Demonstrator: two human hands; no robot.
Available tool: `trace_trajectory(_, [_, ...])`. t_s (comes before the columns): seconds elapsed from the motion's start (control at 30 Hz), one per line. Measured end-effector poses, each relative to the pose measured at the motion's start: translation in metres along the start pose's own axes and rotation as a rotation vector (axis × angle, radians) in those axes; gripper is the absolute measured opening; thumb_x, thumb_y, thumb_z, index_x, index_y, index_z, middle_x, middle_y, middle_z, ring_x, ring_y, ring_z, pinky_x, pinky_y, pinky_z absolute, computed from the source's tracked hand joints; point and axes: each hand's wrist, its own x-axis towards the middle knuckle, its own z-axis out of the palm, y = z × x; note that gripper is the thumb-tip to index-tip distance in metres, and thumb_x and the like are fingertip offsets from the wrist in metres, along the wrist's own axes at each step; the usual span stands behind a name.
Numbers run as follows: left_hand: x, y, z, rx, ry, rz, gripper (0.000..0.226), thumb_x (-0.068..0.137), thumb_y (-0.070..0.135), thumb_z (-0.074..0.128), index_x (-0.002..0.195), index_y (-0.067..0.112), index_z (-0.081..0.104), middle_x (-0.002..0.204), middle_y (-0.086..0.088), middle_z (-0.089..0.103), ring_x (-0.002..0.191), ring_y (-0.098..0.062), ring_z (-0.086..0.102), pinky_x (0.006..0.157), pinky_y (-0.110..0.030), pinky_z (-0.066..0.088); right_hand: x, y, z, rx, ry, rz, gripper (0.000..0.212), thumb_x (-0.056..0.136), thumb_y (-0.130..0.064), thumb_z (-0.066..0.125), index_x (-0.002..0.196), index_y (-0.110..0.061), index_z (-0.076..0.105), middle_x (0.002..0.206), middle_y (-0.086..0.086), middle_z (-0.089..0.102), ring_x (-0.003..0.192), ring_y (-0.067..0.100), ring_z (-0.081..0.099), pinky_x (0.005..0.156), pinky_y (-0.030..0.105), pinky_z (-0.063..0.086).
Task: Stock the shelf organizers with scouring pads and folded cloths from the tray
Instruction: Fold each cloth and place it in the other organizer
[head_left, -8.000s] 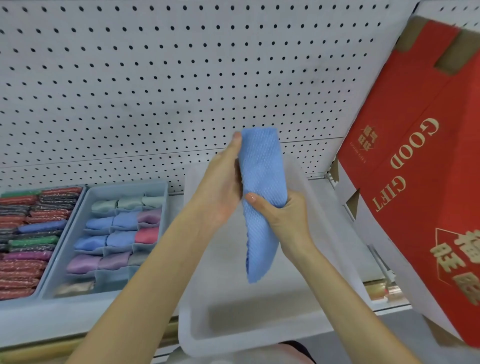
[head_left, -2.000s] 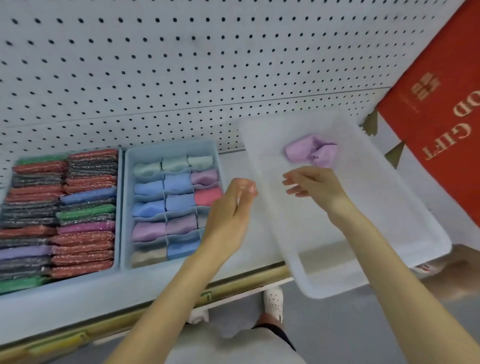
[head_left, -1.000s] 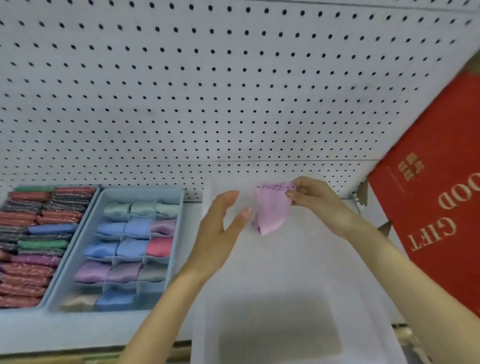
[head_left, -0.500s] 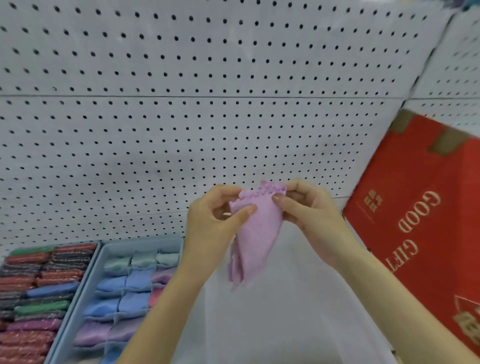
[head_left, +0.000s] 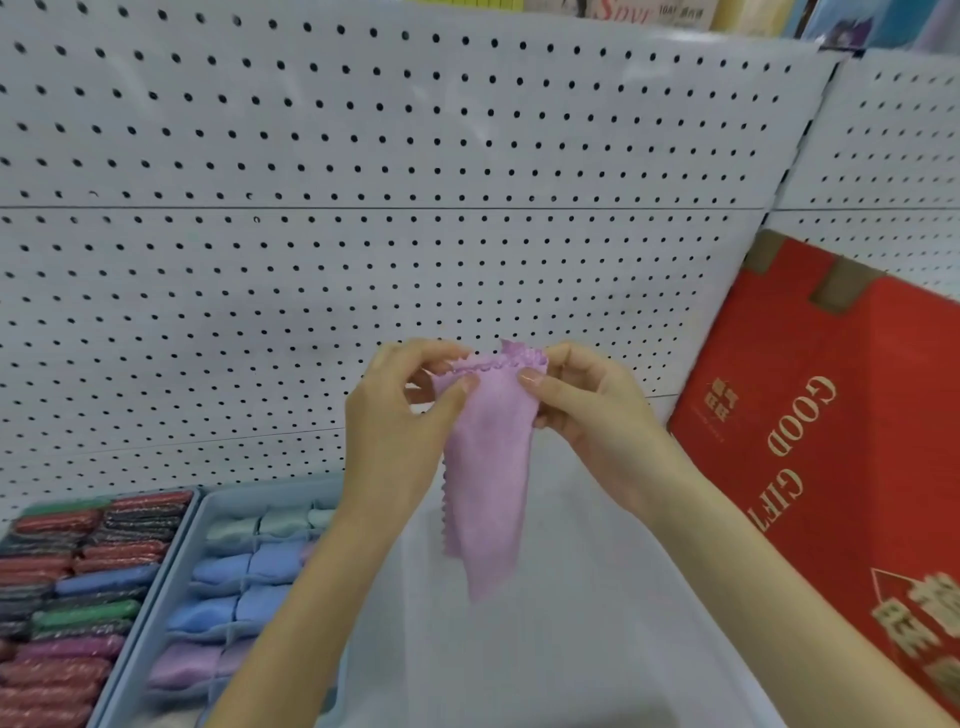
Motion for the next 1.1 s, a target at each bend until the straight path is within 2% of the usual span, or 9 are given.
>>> trace_trajectory(0.1, [-0.005,0.004,0.001,-0.13,-0.041,-0.11,0.035,0.083,0.007,0.07,0.103,0.032,0.055,0.086,0.011,0.061,0.072,-0.002,0.059,0.066,-0.013,0.047,-0.003,0.0,-0.001,0.018,-0.003,0.007,0.008,0.089,-0.002,0.058,0.085,-0.008,0.062,0.081,0.006,0.065,0.071,0.016,0.058,0.063,0.023,0.049])
trace_trajectory(0.23, [-0.014,0.002,0.008,-0.153,-0.056,-0.26,0.031,0.081,0.014,0.073,0.1,0.024,0.05,0.102,0.012,0.059,0.071,0.006,0.062,0.063,-0.007,0.045,-0.007,0.002,-0.006,0.093,-0.012,0.047,0.003,0.09,-0.002,0.056,0.088,-0.005,0.057,0.089,0.014,0.063,0.075,0.02,0.06,0.066,0.023,0.052])
trace_trajectory(0.47, [-0.022,-0.007,0.011,-0.315,-0.382,-0.396,0.015,0.077,0.019,0.071,0.09,0.012,0.074,0.092,-0.003,0.072,0.084,-0.014,0.063,0.082,-0.03,0.047,-0.016,0.006,-0.016,0.114,-0.074,0.152,0.007,0.086,0.0,0.059,0.082,-0.004,0.055,0.096,0.013,0.069,0.07,0.021,0.056,0.062,0.023,0.051])
trace_trajectory(0.63, [-0.028,0.003,0.01,-0.601,-0.463,-0.435,0.022,0.082,0.018,0.058,0.087,0.014,0.078,0.095,-0.011,0.074,0.089,-0.019,0.071,0.074,-0.023,0.054,-0.022,0.013,-0.022,0.085,-0.127,0.201,0.006,0.073,-0.014,0.062,0.068,-0.01,0.06,0.083,0.014,0.056,0.077,0.024,0.051,0.063,0.026,0.045])
trace_trajectory(0.77, [-0.029,0.011,0.01,-0.655,-0.409,-0.435,0.024,0.082,0.018,0.055,0.084,0.016,0.078,0.096,-0.005,0.074,0.091,-0.015,0.07,0.077,-0.023,0.054,-0.026,0.018,-0.026,0.053,-0.155,0.197,0.063,0.065,-0.034,0.078,0.101,0.012,0.055,0.104,0.012,0.061,0.099,0.022,0.056,0.095,0.038,0.043])
trace_trajectory(0.83, [-0.029,0.015,0.01,-0.667,-0.369,-0.441,0.023,0.079,0.019,0.056,0.078,0.018,0.078,0.09,-0.003,0.075,0.085,-0.013,0.07,0.074,-0.022,0.055,-0.028,0.022,-0.026,0.093,-0.143,0.202,0.076,0.058,-0.043,0.085,0.103,0.01,0.054,0.108,0.01,0.063,0.103,0.021,0.057,0.102,0.04,0.04])
trace_trajectory(0.97, [-0.029,0.016,0.01,-0.65,-0.287,-0.429,0.022,0.078,0.019,0.056,0.077,0.014,0.077,0.085,-0.001,0.075,0.08,-0.011,0.07,0.069,-0.021,0.055,-0.03,0.027,-0.026,0.19,-0.063,0.17,0.038,0.061,-0.024,0.085,0.082,-0.015,0.055,0.093,0.006,0.063,0.09,0.019,0.06,0.092,0.036,0.043])
trace_trajectory(1.03, [-0.028,0.015,0.009,-0.604,-0.275,-0.41,0.021,0.079,0.021,0.056,0.089,0.01,0.071,0.088,-0.002,0.075,0.083,-0.012,0.07,0.069,-0.021,0.055,-0.031,0.025,-0.026,0.24,-0.074,0.152,0.028,0.07,-0.012,0.075,0.094,-0.018,0.062,0.09,0.006,0.065,0.085,0.018,0.062,0.084,0.03,0.047])
trace_trajectory(1.1, [-0.028,0.013,0.007,-0.573,-0.27,-0.405,0.025,0.079,0.023,0.056,0.096,0.007,0.067,0.089,-0.001,0.074,0.083,-0.011,0.07,0.068,-0.02,0.055,-0.031,0.023,-0.026,0.221,-0.127,0.133,0.039,0.072,-0.01,0.071,0.108,-0.024,0.066,0.095,0.006,0.065,0.088,0.018,0.063,0.08,0.026,0.048])
